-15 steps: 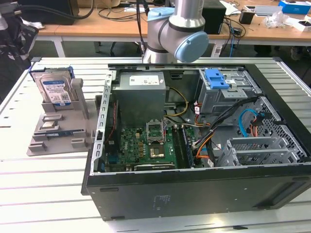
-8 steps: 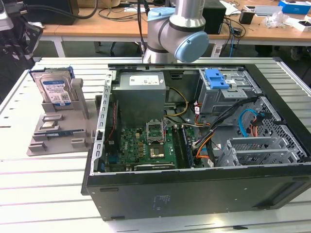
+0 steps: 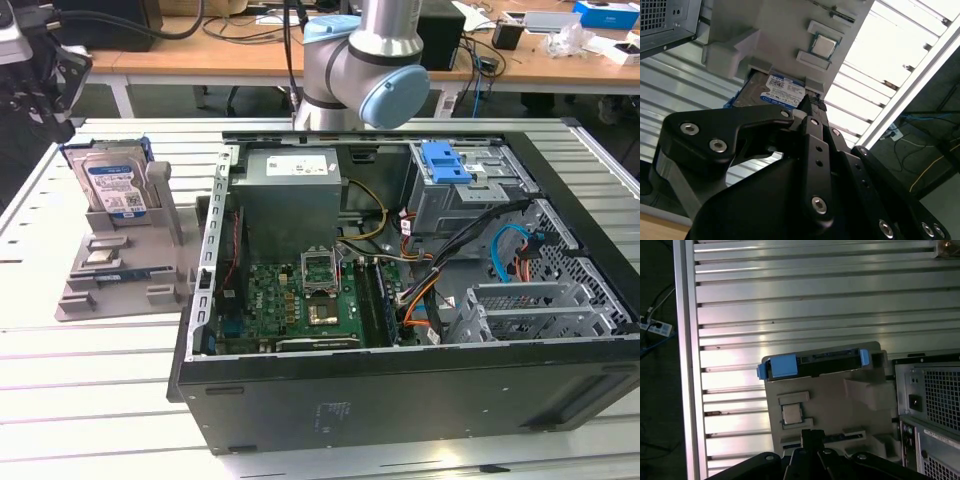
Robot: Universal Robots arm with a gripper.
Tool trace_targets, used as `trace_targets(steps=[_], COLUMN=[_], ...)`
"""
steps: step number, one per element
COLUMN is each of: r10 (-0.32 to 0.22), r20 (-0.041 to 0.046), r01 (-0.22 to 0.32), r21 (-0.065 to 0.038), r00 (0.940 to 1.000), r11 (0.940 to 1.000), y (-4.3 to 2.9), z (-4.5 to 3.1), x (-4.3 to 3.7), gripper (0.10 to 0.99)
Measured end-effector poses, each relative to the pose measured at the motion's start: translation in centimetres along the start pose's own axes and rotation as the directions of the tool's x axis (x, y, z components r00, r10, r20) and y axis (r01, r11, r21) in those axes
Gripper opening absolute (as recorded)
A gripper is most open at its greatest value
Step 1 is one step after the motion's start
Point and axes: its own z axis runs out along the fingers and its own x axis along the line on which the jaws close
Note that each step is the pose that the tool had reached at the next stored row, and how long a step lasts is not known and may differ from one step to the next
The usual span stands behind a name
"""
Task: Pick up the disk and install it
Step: 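Reach for the disk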
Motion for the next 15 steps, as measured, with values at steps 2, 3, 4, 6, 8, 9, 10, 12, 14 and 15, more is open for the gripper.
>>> trace_targets(steps=[2, 3, 4, 6, 8, 9, 10, 12, 14, 15], r10=[0.0, 0.0, 0.0, 0.0, 0.0, 0.0, 0.0, 0.0, 0.0, 0.0], r20=[0.0, 0.0, 0.0, 0.0, 0.0002, 0.0001, 0.0, 0.0, 0.0, 0.0], r01=[0.0, 0.0, 0.0, 0.0, 0.0, 0.0, 0.0, 0.0, 0.0, 0.0], r21=[0.001, 0.001, 0.002, 0.002, 0.003, 0.003, 0.003, 0.003, 0.003, 0.003], r00=[1.0, 1.0, 1.0, 1.0, 1.0, 1.0, 1.0, 1.0, 1.0, 1.0], r11=[1.0, 1.0, 1.0, 1.0, 1.0, 1.0, 1.0, 1.0, 1.0, 1.0], y=[0.08, 0.11, 0.21, 0.57, 0.72, 0.72, 0.72, 0.73, 0.73, 0.73], z=[0.08, 0.12, 0.19, 0.39, 0.5, 0.5, 0.5, 0.5, 0.51, 0.52], x=[-0.06, -0.1, -0.16, -0.14, -0.13, -0.13, -0.13, -0.13, -0.13, -0.13], gripper=[0.106, 0.106, 0.106, 0.106, 0.106, 0.106, 0.106, 0.106, 0.106, 0.106])
